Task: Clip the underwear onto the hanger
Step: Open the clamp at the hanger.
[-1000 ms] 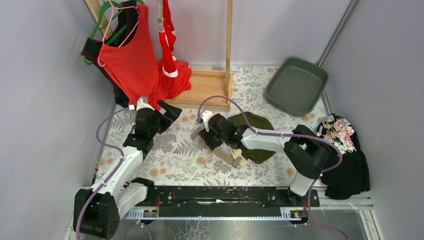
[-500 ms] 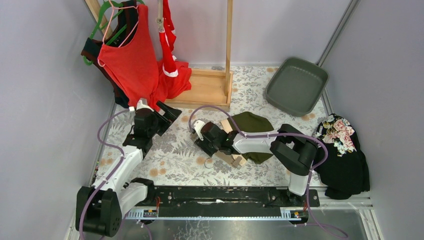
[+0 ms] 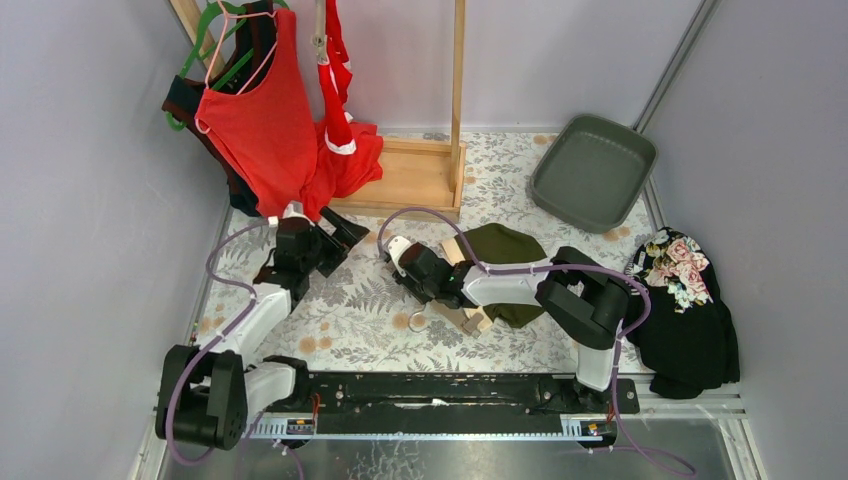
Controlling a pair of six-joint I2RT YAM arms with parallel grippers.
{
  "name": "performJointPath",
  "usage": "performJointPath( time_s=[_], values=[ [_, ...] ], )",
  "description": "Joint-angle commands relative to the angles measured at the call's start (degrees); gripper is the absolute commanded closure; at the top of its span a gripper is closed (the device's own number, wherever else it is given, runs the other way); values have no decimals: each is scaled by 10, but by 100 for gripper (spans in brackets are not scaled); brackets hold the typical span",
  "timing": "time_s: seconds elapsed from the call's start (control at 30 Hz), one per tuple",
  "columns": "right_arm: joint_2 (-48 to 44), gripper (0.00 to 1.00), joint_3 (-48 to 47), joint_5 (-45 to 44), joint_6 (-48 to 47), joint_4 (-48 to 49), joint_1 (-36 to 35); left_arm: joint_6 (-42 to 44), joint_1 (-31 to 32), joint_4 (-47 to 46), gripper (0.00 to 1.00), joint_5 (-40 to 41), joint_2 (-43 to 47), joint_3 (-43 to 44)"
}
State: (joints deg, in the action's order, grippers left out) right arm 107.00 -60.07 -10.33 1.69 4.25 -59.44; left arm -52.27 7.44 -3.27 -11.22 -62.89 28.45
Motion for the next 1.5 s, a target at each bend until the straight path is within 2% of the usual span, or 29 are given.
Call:
performJointPath(
  time_s=[0.0,0.43,0.77,0.97,1.13,1.37,1.47],
  values=[
    [-22,78,10,-65,18,2,-2,-11,-5,-73,0,-43,-30,-8],
    [-81,77,10,-111,32,17,7,-58,4,-228,0,-96,-90,-42],
    [-90,77,-4,-94,48,18,28,-99,73,-341,0,-71,-158,-34],
    [-97,77,-2,-81,52,24,34,-126,82,-470,0,-83,-214,-59],
    [-103,77,-1,-74,52,25,37,-155,83,-608,5,-104,-278,-81],
    [-113,78,1,-68,50,24,38,-225,85,-861,18,-134,-396,-105],
    [-114,78,0,-63,50,24,37,-230,87,-886,20,-140,-428,-99]
  ],
)
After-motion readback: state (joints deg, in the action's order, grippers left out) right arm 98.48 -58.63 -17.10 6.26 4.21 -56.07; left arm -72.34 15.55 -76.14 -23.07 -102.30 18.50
